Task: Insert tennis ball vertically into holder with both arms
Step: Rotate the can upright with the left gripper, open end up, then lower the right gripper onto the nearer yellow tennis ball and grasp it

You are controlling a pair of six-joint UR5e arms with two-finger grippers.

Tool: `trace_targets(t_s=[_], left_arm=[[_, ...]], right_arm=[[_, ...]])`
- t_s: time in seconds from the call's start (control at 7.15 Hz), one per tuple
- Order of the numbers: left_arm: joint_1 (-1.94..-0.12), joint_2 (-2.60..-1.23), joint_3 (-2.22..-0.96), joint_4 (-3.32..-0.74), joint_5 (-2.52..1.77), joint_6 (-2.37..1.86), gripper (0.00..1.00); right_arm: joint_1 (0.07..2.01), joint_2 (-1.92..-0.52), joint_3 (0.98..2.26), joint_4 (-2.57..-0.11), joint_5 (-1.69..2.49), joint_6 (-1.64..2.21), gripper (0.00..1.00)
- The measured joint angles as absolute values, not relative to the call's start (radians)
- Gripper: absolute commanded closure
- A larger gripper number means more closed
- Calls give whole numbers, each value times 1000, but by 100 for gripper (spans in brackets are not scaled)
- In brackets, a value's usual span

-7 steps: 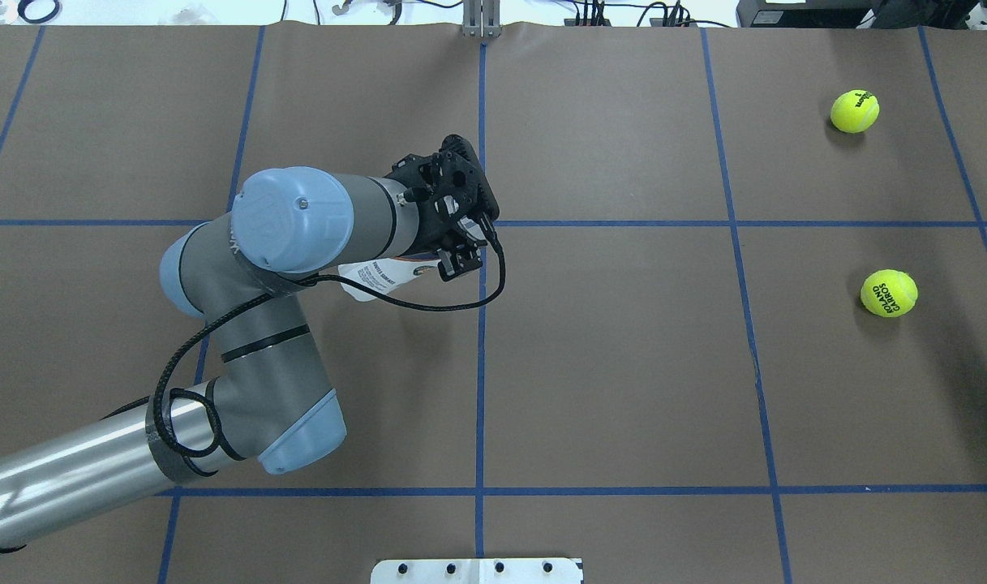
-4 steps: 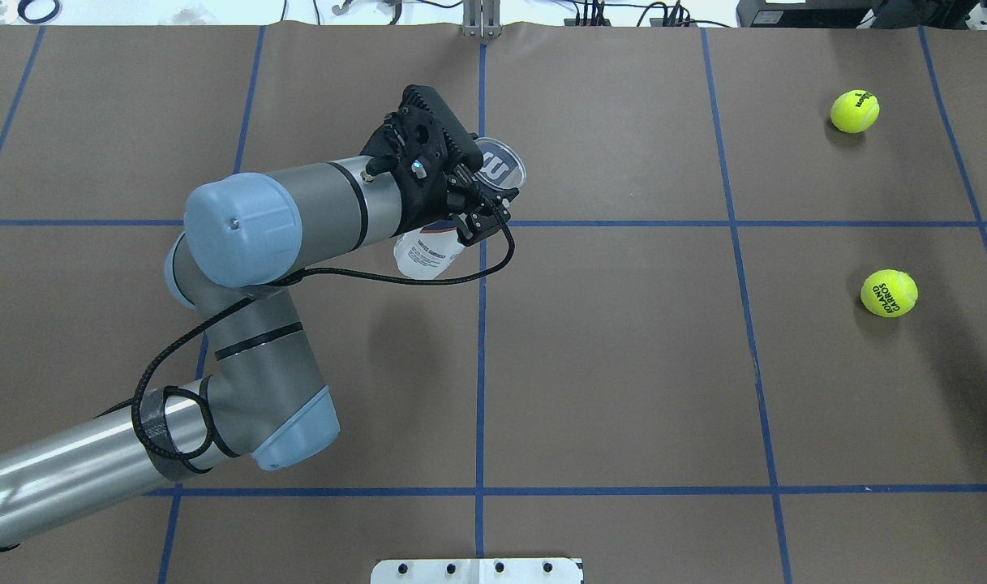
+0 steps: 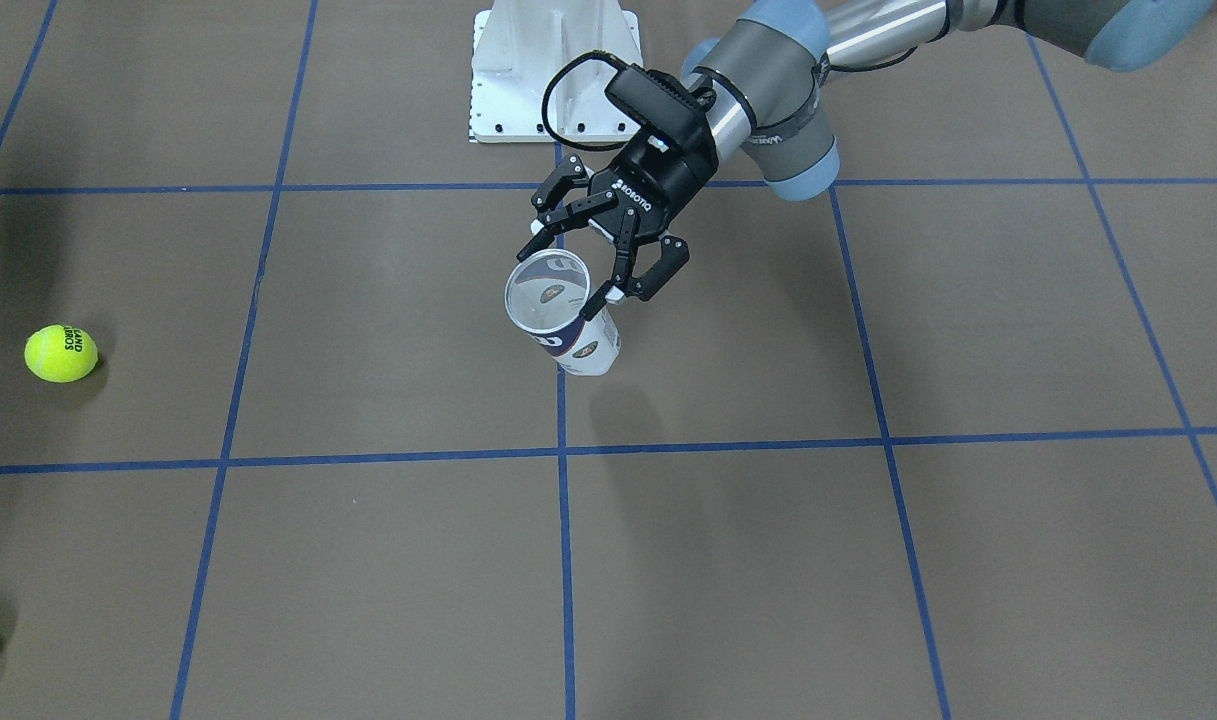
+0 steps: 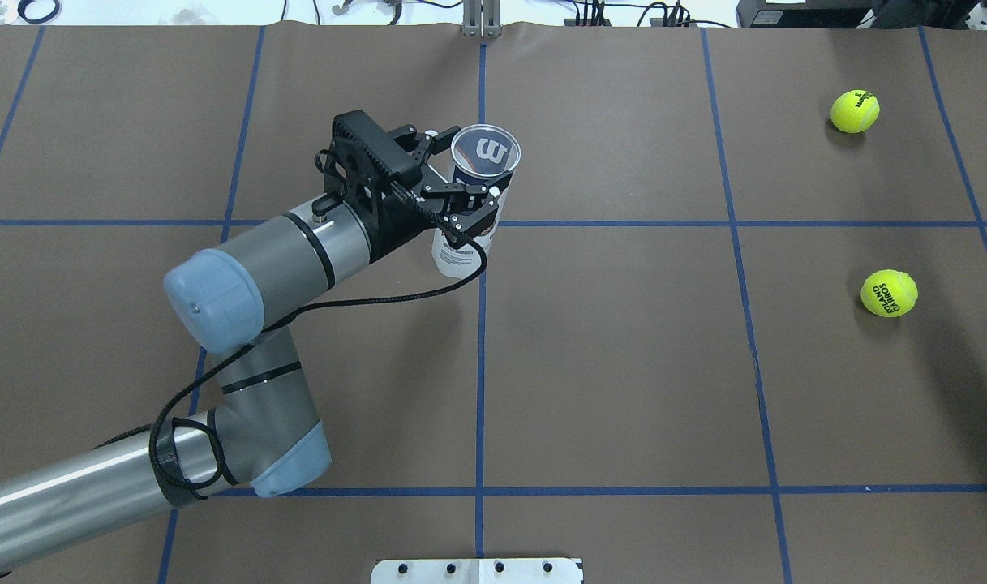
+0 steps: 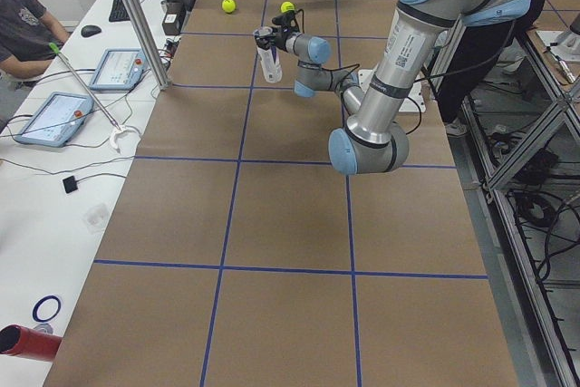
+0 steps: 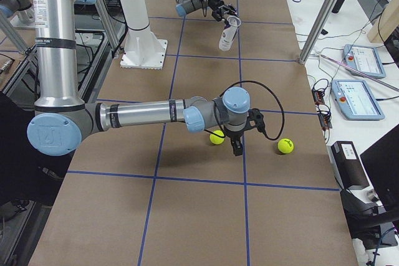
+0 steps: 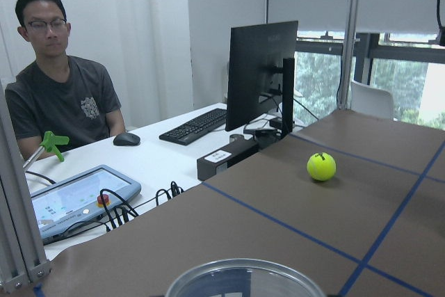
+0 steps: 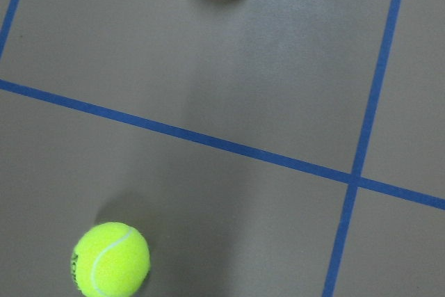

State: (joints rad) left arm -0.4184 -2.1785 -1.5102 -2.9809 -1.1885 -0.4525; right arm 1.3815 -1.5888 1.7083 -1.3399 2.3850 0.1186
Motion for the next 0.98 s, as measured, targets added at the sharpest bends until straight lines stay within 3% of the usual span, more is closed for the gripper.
trace_targets(t_s=[0.42, 0.98], left_arm=[[-359, -2185, -1475, -3066, -1103, -451, 22], [-356, -2181, -1481, -3098, -1097, -452, 21]], right_arm=[[1244, -1606, 1775, -1320, 2386, 289, 1], [1134, -1607, 1756, -1320, 2291, 314, 1]])
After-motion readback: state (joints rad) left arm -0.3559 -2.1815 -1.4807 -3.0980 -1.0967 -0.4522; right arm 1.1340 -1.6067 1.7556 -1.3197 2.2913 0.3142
